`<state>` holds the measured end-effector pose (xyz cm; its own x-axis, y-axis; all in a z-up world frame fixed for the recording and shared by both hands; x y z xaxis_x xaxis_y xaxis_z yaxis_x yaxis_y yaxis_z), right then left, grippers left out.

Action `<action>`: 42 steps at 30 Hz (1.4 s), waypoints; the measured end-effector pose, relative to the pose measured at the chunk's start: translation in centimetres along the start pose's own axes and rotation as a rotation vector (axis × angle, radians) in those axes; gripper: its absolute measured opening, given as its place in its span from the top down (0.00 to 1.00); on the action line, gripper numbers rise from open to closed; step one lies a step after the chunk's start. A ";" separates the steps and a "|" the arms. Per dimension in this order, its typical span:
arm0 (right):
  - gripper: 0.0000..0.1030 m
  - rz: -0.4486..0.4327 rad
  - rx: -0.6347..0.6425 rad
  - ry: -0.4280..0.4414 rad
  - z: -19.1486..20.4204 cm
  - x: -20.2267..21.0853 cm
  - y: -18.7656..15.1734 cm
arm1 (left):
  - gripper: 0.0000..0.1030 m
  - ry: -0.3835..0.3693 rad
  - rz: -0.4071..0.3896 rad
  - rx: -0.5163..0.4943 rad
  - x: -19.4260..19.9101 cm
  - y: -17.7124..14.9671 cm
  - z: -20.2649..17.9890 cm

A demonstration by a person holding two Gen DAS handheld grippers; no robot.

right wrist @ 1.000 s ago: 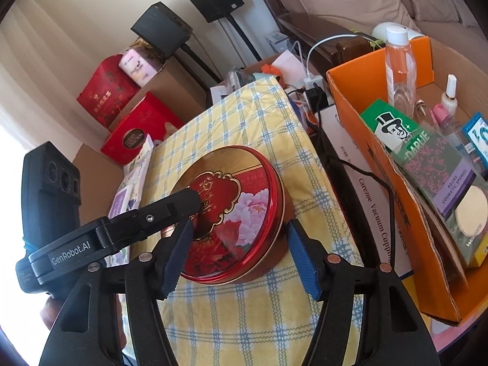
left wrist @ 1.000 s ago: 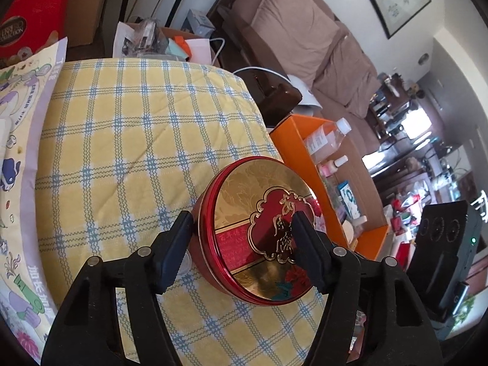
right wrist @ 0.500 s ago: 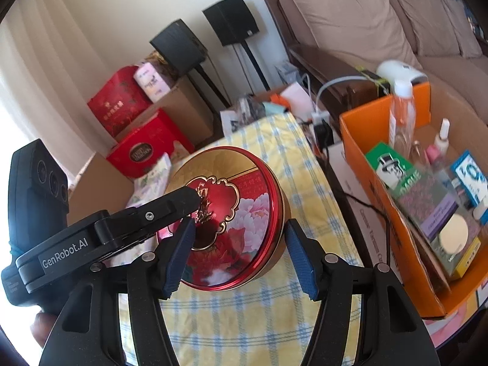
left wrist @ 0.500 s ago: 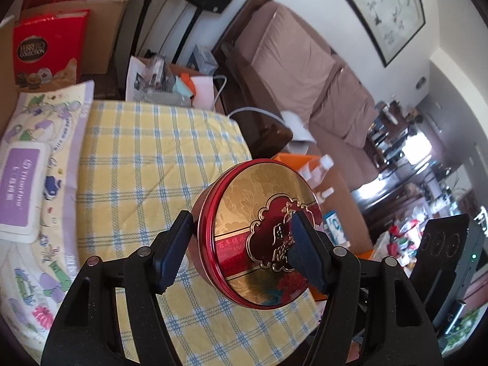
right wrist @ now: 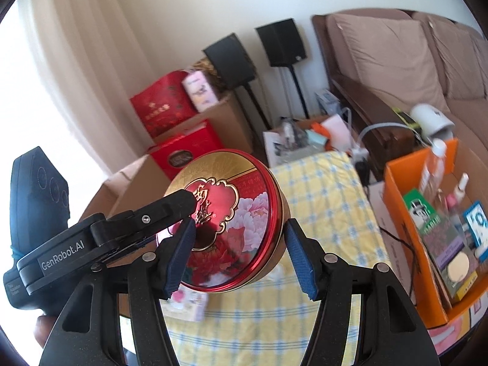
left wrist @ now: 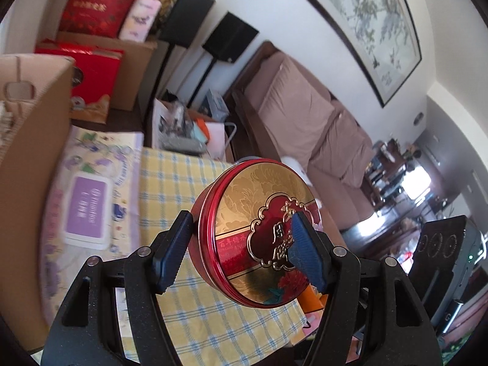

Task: Organize objects
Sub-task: 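Lift the red tin and lower it into the cardboard box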

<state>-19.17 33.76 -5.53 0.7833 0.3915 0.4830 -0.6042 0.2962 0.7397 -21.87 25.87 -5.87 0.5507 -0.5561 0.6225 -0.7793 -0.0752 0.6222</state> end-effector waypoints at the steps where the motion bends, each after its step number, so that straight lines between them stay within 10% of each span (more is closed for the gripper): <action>1: 0.40 0.000 0.012 0.007 0.7 0.0 0.2 | 0.39 -0.001 -0.009 0.008 0.6 0.2 0.4; 21: 0.40 0.050 0.224 0.188 17.5 -4.4 -0.2 | 0.39 0.118 -0.205 0.139 13.1 4.3 12.7; 42: 0.40 0.272 0.294 0.298 27.8 -14.5 -8.0 | 0.39 0.229 -0.140 0.288 16.9 1.6 28.1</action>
<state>-21.62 1.50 -5.42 0.5014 0.6652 0.5533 -0.6799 -0.0926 0.7274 -22.22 -6.92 -7.75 0.6846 -0.3271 0.6514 -0.7261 -0.3841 0.5702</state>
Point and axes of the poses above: each gripper's, at about its wrist camera, not at the fingertips, and x roughly against the way its jaws point, z to its left, y to its top, the point moved 10 cm from there along -x, roughly the way its jaws point, and after that the axes turned 9 degrees about y, right-handed, at the moved point
